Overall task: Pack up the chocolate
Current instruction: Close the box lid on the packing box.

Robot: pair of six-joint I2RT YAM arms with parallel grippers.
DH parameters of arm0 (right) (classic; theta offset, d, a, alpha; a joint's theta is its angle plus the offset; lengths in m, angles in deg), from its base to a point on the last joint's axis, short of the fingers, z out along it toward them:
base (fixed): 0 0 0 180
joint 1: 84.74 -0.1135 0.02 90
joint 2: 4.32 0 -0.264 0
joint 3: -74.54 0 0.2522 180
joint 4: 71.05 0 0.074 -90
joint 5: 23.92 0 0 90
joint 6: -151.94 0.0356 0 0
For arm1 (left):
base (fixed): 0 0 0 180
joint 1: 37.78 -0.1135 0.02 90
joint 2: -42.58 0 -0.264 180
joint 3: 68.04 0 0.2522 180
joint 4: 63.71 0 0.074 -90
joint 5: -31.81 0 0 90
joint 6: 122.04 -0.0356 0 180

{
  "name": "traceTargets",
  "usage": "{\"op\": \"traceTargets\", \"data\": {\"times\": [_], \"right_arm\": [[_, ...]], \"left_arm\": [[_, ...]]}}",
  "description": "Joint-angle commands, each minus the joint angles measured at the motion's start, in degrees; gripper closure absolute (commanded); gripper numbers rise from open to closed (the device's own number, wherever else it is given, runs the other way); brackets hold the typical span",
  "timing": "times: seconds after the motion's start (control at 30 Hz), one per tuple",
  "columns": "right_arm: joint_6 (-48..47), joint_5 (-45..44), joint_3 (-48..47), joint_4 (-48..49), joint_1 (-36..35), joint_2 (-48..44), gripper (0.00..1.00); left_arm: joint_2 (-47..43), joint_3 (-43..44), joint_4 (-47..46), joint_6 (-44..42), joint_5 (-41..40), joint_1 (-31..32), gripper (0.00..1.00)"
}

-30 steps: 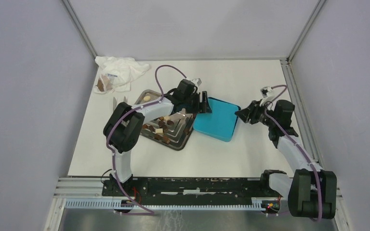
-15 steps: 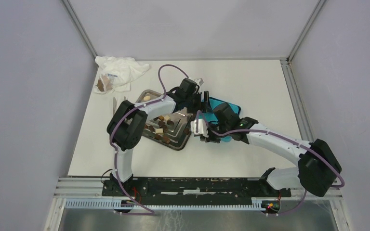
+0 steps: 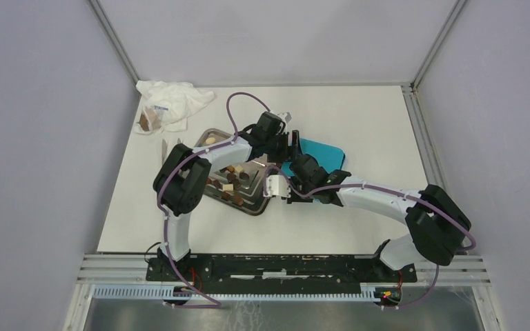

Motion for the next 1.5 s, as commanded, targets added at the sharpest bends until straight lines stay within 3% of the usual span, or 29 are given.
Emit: {"op": "traceTargets", "data": {"times": [0.0,0.27,0.43,0.53,0.67,0.77,0.97,1.1,1.2,1.47], "right_arm": [[1.5,-6.8,1.5,3.0,1.7,-3.7,0.78],[0.8,0.8,2.1,0.7,4.8,-6.5,0.76],[-1.4,18.1,1.4,-4.3,9.6,-11.1,0.73],[-1.8,31.2,1.5,-5.9,16.3,-15.1,0.72],[1.5,39.7,4.5,-2.8,25.1,-19.8,0.68],[3.2,39.5,6.8,-0.1,28.8,-21.2,0.67],[4.9,37.5,6.8,0.9,29.8,-19.1,0.66],[7.9,34.2,5.9,1.9,29.8,-14.4,0.71],[9.3,29.0,4.6,1.6,29.8,-11.4,0.75],[6.7,21.6,6.1,1.1,29.9,-13.9,0.78]], "left_arm": [[-1.2,2.1,-0.4,-2.8,1.0,-0.5,0.16],[-1.7,2.4,-0.5,-2.9,1.1,-0.7,0.15],[-3.4,1.4,-0.9,-3.0,-0.1,-1.0,0.15],[-6.4,-0.6,-2.7,-2.9,-1.7,-1.4,0.15],[-12.2,-3.9,-5.4,-2.8,-4.5,-1.8,0.16],[-16.3,-6.8,-6.1,-2.8,-7.3,-1.8,0.18],[-23.0,-13.8,-4.9,-3.1,-13.5,-1.8,0.34],[-25.1,-17.2,-3.5,-3.6,-17.5,-1.8,0.38],[-23.5,-17.4,-1.9,-4.1,-19.8,-1.8,0.4],[-12.4,-11.7,-1.8,-4.6,-14.6,-1.3,0.4]]}}
